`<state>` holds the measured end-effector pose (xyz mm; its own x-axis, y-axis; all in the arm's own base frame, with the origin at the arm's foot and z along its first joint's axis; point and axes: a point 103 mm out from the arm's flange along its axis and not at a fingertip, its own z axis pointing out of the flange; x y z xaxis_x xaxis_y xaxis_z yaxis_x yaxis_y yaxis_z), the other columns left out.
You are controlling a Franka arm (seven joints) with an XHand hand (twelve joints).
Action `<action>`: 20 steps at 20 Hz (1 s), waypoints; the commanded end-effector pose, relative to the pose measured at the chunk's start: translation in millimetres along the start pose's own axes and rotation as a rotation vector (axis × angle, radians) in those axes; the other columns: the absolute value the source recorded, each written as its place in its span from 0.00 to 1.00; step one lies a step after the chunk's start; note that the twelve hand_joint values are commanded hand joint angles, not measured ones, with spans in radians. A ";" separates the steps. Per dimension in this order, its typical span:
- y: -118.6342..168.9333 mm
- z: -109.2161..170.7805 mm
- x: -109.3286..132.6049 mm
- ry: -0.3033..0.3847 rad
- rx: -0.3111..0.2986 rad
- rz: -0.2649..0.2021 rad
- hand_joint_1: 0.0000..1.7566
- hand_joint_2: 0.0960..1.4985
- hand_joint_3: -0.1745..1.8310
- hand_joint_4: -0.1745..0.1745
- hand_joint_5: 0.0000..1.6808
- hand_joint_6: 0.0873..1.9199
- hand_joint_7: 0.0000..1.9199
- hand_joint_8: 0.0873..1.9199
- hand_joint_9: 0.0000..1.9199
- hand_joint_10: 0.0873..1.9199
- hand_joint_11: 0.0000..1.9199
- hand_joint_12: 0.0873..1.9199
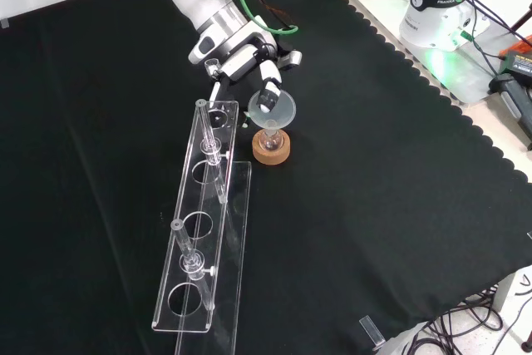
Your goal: Place the funnel on the round-bottom flask.
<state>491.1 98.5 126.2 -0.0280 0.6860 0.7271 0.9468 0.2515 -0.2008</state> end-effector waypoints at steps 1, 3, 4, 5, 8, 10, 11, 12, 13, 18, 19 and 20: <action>-0.4 -2.4 1.6 -0.014 0.000 -0.001 0.21 0.37 0.31 0.05 0.27 0.41 0.36 0.44 0.43 0.33 0.48 0.59; -1.8 -7.4 2.7 -0.020 -0.011 -0.004 0.20 0.38 0.30 0.06 0.26 0.40 0.34 0.44 0.39 0.37 0.45 0.61; -2.8 -11.6 3.7 -0.025 -0.017 -0.007 0.20 0.38 0.29 0.06 0.25 0.39 0.31 0.44 0.36 0.39 0.43 0.63; -7.1 -22.6 5.4 -0.044 -0.034 -0.011 0.19 0.39 0.28 0.08 0.23 0.36 0.26 0.44 0.31 0.40 0.39 0.65; -22.7 -57.1 10.0 -0.097 -0.085 0.001 0.18 0.40 0.24 0.10 0.18 0.25 0.13 0.44 0.16 0.46 0.27 0.71; -35.0 -81.2 11.4 -0.112 -0.125 0.011 0.17 0.41 0.22 0.10 0.17 0.19 0.09 0.45 0.12 0.49 0.24 0.73; -39.2 -89.3 11.7 -0.113 -0.137 0.014 0.17 0.41 0.21 0.10 0.17 0.17 0.08 0.45 0.11 0.50 0.23 0.74; -48.3 -104.7 13.3 -0.121 -0.166 0.015 0.17 0.42 0.21 0.10 0.17 0.16 0.08 0.45 0.10 0.50 0.22 0.74; -56.0 -117.4 15.1 -0.126 -0.188 0.012 0.16 0.42 0.21 0.10 0.17 0.15 0.07 0.45 0.10 0.50 0.22 0.74; -92.0 -170.2 25.6 -0.146 -0.272 -0.022 0.16 0.43 0.19 0.10 0.18 0.11 0.07 0.45 0.10 0.51 0.22 0.74; -97.2 -178.3 28.1 -0.143 -0.278 -0.026 0.16 0.43 0.19 0.10 0.18 0.11 0.07 0.45 0.10 0.51 0.22 0.74; -101.0 -184.2 30.9 -0.142 -0.281 -0.031 0.16 0.43 0.19 0.10 0.19 0.10 0.07 0.45 0.10 0.51 0.21 0.74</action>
<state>481.1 18.5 247.2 -0.0910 0.7639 0.6389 0.9900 0.1386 -0.0246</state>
